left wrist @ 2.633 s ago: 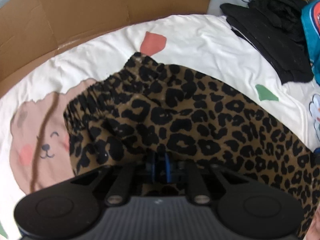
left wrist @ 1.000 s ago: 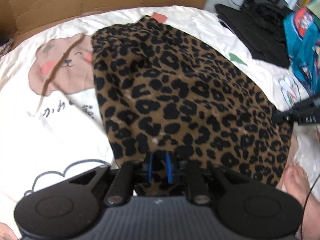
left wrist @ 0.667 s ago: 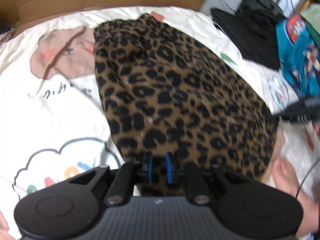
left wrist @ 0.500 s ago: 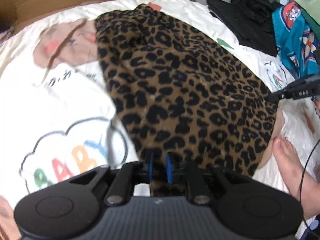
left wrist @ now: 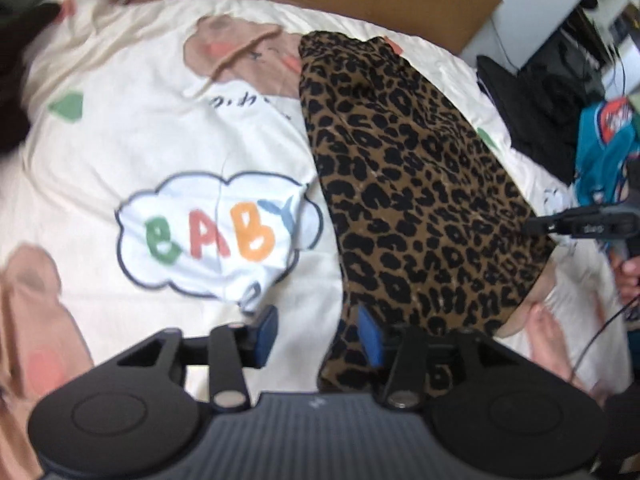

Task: Fold clothes
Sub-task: 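Lift the garment edge with the left gripper while the right gripper holds the hem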

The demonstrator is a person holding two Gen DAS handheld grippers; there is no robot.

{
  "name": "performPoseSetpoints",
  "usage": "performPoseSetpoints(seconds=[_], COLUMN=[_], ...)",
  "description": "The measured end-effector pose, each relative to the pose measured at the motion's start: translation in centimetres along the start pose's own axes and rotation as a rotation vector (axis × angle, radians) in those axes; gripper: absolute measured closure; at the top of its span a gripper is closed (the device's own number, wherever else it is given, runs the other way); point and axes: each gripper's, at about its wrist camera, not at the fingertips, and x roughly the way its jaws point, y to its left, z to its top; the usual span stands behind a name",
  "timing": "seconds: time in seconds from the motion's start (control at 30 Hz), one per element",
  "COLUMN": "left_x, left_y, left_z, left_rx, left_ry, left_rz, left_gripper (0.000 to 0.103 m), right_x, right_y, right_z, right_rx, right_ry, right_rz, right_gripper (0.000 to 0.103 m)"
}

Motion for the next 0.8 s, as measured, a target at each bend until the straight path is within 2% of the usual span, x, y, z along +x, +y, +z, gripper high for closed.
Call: performPoseSetpoints(seconds=[0.2, 0.27, 0.33, 0.4, 0.53, 0.63, 0.8], left_x=[1.6, 2.2, 2.6, 2.6, 2.5, 2.5, 3.1], left_y=[0.4, 1.2, 2.1, 2.6, 3.5, 4.1, 5.2], left_z=[-1.7, -2.4, -2.9, -3.2, -3.7, -4.1, -5.4], left_rx=[-0.079, -0.135, -0.199, -0.233, -0.295, -0.355, -0.464], left_ry=[0.035, 0.045, 0.052, 0.048, 0.046, 0.054, 0.057], left_rz=[-0.053, -0.077, -0.110, -0.124, -0.147, -0.170, -0.256], left_gripper=[0.058, 0.068, 0.084, 0.091, 0.090, 0.081, 0.075], right_x=[2.0, 2.7, 3.1, 3.1, 2.6, 2.1, 1.5], right_y=[1.4, 1.9, 2.0, 1.9, 1.0, 0.0, -1.4], right_z=[0.5, 0.5, 0.4, 0.4, 0.4, 0.3, -0.1], right_rx=[-0.017, -0.029, -0.039, -0.042, -0.031, -0.018, 0.006], right_ry=[0.015, 0.026, 0.037, 0.038, 0.032, 0.027, 0.026], right_rz=[0.018, 0.019, 0.015, 0.014, -0.010, -0.035, -0.069], right_gripper=[0.096, 0.096, 0.096, 0.095, 0.095, 0.095, 0.095])
